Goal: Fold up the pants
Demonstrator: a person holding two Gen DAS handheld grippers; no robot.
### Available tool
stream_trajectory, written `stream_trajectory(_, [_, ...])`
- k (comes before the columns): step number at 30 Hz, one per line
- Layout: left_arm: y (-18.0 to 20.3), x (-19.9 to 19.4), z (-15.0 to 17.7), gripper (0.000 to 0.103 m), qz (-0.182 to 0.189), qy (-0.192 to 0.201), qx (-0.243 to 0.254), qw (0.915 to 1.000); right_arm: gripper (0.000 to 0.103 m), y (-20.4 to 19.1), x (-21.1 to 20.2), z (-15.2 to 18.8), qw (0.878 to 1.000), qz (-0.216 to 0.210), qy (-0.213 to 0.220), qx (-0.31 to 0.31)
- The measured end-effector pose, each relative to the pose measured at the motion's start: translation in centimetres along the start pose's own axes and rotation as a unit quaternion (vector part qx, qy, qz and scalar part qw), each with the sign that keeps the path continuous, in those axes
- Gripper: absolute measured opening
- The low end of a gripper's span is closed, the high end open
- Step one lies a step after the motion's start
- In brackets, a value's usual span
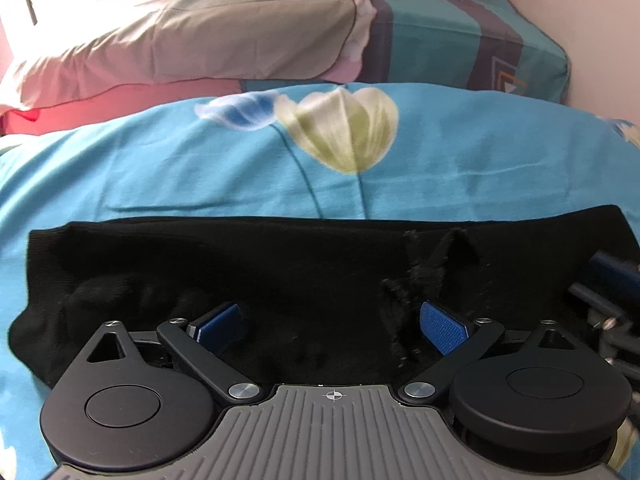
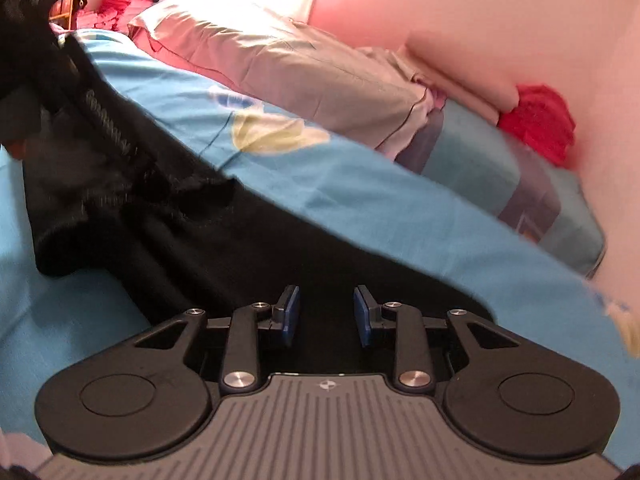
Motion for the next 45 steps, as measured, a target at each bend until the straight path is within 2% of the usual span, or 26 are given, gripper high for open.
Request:
stream_trajectory(2, [-0.4, -0.3, 0.0, 0.103, -0.001, 0.002, -0.004, 1.0, 0.037, 0.3, -0.8, -0.9, 0.999, -0.004, 0.028, 0.022])
stream_trajectory(3, [-0.6, -0.5, 0.0, 0.103, 0.0, 0.003, -0.007, 1.0, 0.045, 0.3, -0.6, -1.4, 0.999, -0.004, 0.035, 0.027])
stream_trajectory(5, [-1.0, -0.7, 0.0, 0.103, -0.001, 0.003, -0.011, 0.9999, 0.056, -0.3, 0.2, -1.6, 0.999, -0.008, 0.032, 0.026])
stream_trajectory(6, [-1.2, -0.9, 0.0, 0.103, -0.002, 0.003, -0.011, 0.9999, 0.057, -0.8, 1.2, -1.4, 1.0, -0.017, 0.019, 0.019])
stream_trajectory(8, [-1.6, -1.2, 0.1, 0.103, -0.005, 0.003, -0.011, 0.9999, 0.056, -1.9, 2.3, -0.8, 0.999, -0.027, -0.025, -0.009])
stream_trajectory(10, [-2.1, -1.6, 0.3, 0.103, -0.007, 0.005, -0.01, 0.9999, 0.055, -2.0, 1.9, -1.4, 1.0, -0.018, -0.009, -0.013])
stream_trajectory(13, [-3.1, -2.2, 0.6, 0.103, -0.011, 0.007, -0.015, 0.9998, 0.056, -2.0, 1.3, -2.8, 0.999, -0.028, 0.017, 0.014])
stream_trajectory(15, [-3.9, -2.4, 0.9, 0.103, -0.015, 0.007, -0.021, 0.9996, 0.057, -2.4, 1.9, -3.3, 0.999, -0.028, 0.018, 0.014])
stream_trajectory(16, [-4.3, -2.5, 1.1, 0.103, -0.018, 0.006, -0.025, 0.9995, 0.057, -2.8, 2.5, -3.3, 0.999, -0.034, 0.008, 0.013])
stream_trajectory(18, [-5.3, -2.7, 1.6, 0.103, -0.026, 0.004, -0.032, 0.9992, 0.058, -4.0, 3.9, -2.9, 0.997, -0.061, -0.042, -0.004])
stream_trajectory(21, [-7.0, -3.1, 2.5, 0.103, -0.043, 0.001, -0.037, 0.9984, 0.059, -4.8, 3.3, -3.6, 0.999, -0.036, -0.016, -0.031])
stream_trajectory(25, [-9.9, -3.7, 3.9, 0.103, -0.069, -0.009, -0.059, 0.9958, 0.062, -5.9, 2.6, -5.4, 0.999, -0.032, 0.022, -0.017])
stream_trajectory(29, [-12.9, -4.4, 5.2, 0.103, -0.088, -0.015, -0.087, 0.9922, 0.066, -8.9, 2.6, -7.2, 0.996, -0.066, 0.052, -0.028])
stream_trajectory(33, [-15.6, -5.3, 6.7, 0.103, -0.109, -0.02, -0.106, 0.9882, 0.066, -13.0, 4.8, -7.4, 0.992, -0.113, 0.023, -0.056])
stream_trajectory(35, [-16.9, -5.8, 7.4, 0.103, -0.117, -0.023, -0.115, 0.9861, 0.065, -15.1, 7.0, -6.6, 0.988, -0.13, -0.027, -0.082])
stream_trajectory(37, [-18.3, -6.8, 8.2, 0.103, -0.125, -0.021, -0.128, 0.9836, 0.064, -15.7, 7.0, -7.7, 0.989, -0.114, -0.005, -0.091])
stream_trajectory(39, [-19.7, -7.9, 9.0, 0.103, -0.133, -0.013, -0.145, 0.9803, 0.07, -15.9, 6.1, -9.2, 0.991, -0.103, 0.033, -0.079])
stream_trajectory(41, [-21.2, -8.9, 10.1, 0.103, -0.147, -0.01, -0.167, 0.975, 0.072, -17.1, 5.3, -10.7, 0.988, -0.12, 0.062, -0.073])
stream_trajectory(45, [-23.8, -10.5, 12.7, 0.103, -0.175, -0.016, -0.207, 0.9625, 0.072, -22.7, 5.7, -12.6, 0.978, -0.168, 0.08, -0.095])
Point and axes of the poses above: each gripper's, at about its wrist camera, not at the fingertips, and x roughly the way its jaws point, y to its right, z to its underside, the point moved 4 cm from there along x, roughly the way its jaws point, and after that the axes turned 6 degrees about y, right-handed, at the moved point
